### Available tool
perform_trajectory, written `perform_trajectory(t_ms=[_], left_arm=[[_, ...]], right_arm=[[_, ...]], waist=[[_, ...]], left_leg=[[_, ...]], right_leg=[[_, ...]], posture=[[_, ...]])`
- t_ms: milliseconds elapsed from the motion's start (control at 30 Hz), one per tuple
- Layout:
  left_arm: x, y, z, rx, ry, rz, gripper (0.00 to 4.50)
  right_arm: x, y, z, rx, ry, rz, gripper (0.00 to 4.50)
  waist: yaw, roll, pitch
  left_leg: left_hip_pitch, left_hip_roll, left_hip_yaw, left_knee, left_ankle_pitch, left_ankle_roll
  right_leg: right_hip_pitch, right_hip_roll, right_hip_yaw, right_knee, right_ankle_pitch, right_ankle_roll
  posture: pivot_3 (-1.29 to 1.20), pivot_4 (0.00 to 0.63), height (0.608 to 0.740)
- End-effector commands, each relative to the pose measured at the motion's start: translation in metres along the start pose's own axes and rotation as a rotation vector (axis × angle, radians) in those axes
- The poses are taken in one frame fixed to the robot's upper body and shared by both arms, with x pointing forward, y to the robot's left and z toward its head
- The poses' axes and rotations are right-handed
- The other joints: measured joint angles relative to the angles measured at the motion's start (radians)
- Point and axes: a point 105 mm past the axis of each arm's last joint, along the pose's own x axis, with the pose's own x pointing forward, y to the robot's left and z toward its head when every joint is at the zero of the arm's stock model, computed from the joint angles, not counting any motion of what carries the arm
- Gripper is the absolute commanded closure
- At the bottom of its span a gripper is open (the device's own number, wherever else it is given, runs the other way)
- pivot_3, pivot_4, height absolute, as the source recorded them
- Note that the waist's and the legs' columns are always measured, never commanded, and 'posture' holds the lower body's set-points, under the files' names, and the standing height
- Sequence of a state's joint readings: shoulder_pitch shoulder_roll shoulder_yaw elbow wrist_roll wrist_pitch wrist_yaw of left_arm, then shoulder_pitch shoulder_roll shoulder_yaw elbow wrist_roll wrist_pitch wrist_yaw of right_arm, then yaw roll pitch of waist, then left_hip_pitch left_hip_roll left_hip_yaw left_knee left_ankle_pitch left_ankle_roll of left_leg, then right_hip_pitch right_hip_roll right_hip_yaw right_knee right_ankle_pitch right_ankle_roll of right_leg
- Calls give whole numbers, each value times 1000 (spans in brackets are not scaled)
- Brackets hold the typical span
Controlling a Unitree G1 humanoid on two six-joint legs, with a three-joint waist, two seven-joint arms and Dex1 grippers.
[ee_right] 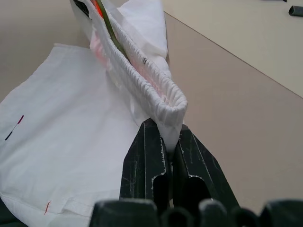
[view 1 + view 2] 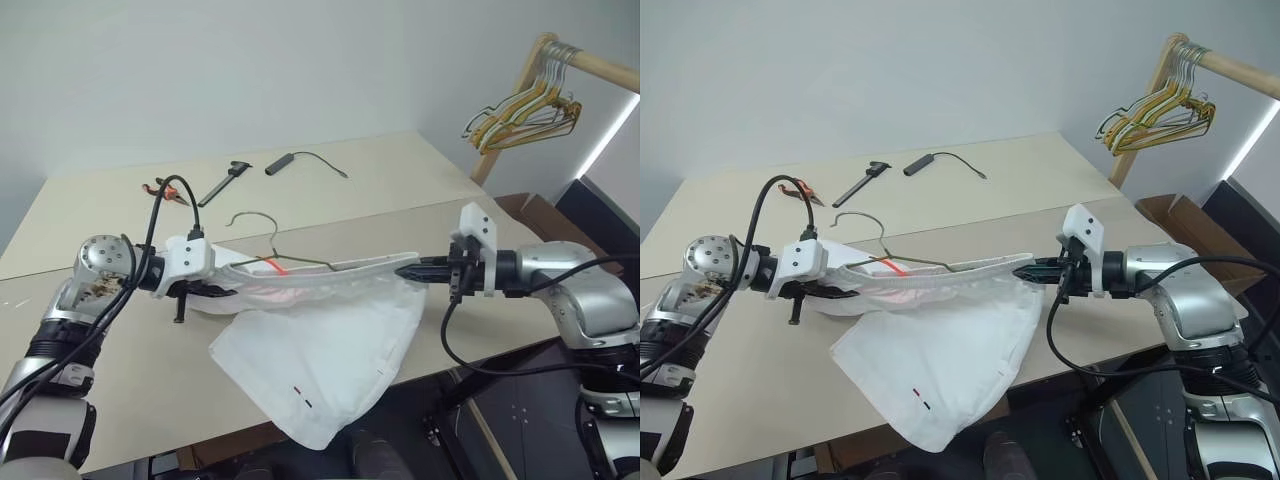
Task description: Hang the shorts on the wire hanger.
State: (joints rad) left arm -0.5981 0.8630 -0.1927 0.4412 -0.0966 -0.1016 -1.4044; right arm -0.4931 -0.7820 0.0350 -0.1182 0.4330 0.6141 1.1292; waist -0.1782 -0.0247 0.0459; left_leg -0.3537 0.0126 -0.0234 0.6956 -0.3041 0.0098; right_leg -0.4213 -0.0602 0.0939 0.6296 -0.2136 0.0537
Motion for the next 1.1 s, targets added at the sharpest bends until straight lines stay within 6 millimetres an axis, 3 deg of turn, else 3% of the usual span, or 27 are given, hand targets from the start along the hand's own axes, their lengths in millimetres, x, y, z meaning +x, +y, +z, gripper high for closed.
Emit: perform_trajectory(t_ms=[33,100,133,300,500,700,967,1100], left_arm=[[-4,6,-2,3,56,8,4500],[3,9,1,14,61,4,4500],[7,11,2,21,65,3,4500],[16,19,10,41,52,1,4500],[16,20,11,50,49,-12,4500],[18,21,13,71,55,-31,4500],[20,25,18,99,56,-40,4500],[21,26,21,105,49,-37,4500]], right_arm=[[2,-3,22,-87,-38,-53,4468],[10,2,28,-112,-49,-36,4468],[13,4,30,-120,-54,-25,3857],[20,8,33,-144,-48,-12,2222],[10,4,34,-148,-46,-51,181],[13,13,61,-193,-113,-12,45],[66,29,90,-221,-89,59,45],[82,29,88,-255,-49,60,45]], waist=[[0,0,0],[0,0,0],[0,0,0],[0,0,0],[-1,0,0],[-5,0,0],[-9,0,0],[-4,0,0]], left_leg=[[0,0,0,0,0,0],[0,0,0,0,0,0],[0,0,0,0,0,0],[0,0,0,0,0,0],[0,0,0,0,0,0],[0,0,0,0,0,0],[0,0,0,0,0,0],[-1,0,-2,0,0,0]], right_leg=[[0,0,0,0,0,0],[0,0,0,0,0,0],[0,0,0,0,0,0],[0,0,-1,0,0,0],[0,0,0,0,0,0],[0,0,0,0,0,0],[-1,0,0,1,0,0],[-1,0,-1,2,0,0]], posture=[[-129,0,740],[-130,0,740],[-131,0,740],[-137,0,740],[-142,0,740],[-139,0,740],[-145,0,740],[-124,0,740]])
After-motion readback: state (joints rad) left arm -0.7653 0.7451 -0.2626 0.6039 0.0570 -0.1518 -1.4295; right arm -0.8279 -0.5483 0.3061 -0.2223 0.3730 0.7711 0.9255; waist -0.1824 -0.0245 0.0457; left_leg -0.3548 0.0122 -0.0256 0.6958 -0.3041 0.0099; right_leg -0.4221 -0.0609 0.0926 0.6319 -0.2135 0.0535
